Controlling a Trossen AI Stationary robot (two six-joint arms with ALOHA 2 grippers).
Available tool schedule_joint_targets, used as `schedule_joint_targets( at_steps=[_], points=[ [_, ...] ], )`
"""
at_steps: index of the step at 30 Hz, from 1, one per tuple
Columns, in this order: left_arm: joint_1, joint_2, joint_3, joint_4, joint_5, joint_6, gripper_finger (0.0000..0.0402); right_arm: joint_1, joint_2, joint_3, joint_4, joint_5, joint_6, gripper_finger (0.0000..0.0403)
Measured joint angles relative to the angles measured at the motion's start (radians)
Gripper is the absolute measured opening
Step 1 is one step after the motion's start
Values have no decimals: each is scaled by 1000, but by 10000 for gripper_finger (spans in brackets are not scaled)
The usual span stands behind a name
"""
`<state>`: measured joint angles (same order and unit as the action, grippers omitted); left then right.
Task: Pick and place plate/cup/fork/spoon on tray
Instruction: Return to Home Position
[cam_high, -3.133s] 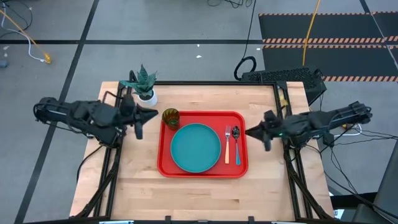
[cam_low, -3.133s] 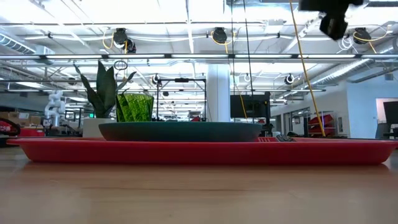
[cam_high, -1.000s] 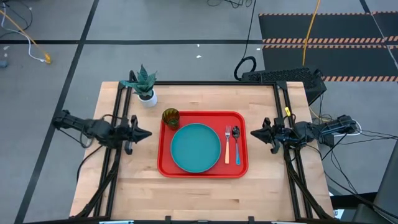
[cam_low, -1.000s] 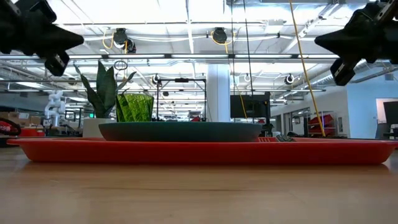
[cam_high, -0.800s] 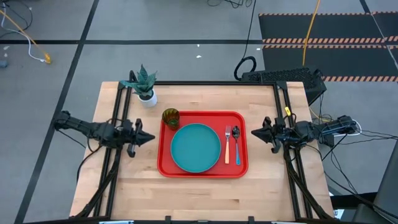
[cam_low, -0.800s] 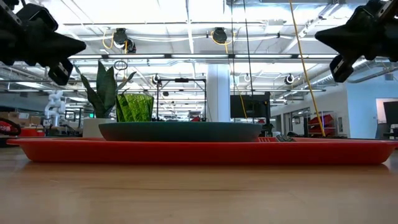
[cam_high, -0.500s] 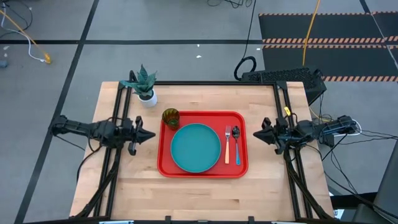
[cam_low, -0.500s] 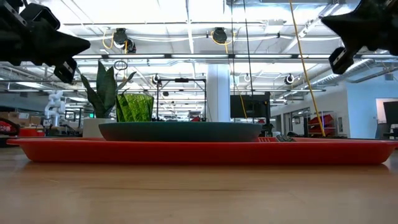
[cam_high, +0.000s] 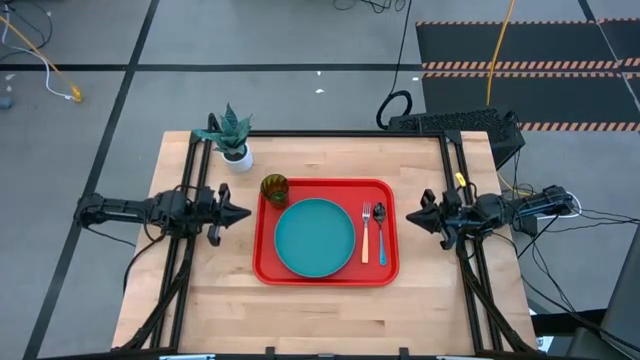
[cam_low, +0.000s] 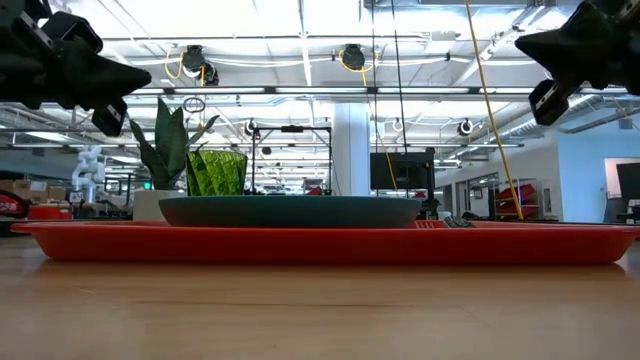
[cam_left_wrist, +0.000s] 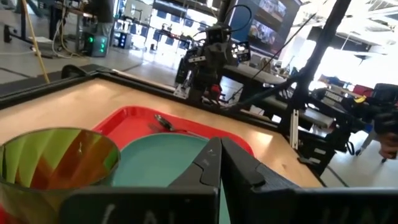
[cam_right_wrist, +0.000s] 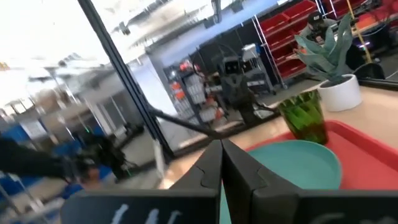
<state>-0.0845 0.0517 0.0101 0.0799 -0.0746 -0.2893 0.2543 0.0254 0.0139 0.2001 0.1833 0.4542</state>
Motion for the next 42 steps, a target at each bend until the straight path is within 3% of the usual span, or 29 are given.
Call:
schedule_joint_targets(
  at_steps=[5, 17, 30, 42],
  points=[
    [0, 0, 0, -10, 20, 33, 7, 0, 2, 0, -76, -1, -158, 0],
    [18, 8, 1, -47, -28, 436, 9, 0, 11, 0, -133, 101, -498, 0],
    [18, 8, 0, -26, -32, 413, 10, 0, 11, 1, -138, 100, -354, 0],
    [18, 8, 0, -24, -32, 412, 10, 0, 11, 1, -100, 101, -368, 0]
  ],
)
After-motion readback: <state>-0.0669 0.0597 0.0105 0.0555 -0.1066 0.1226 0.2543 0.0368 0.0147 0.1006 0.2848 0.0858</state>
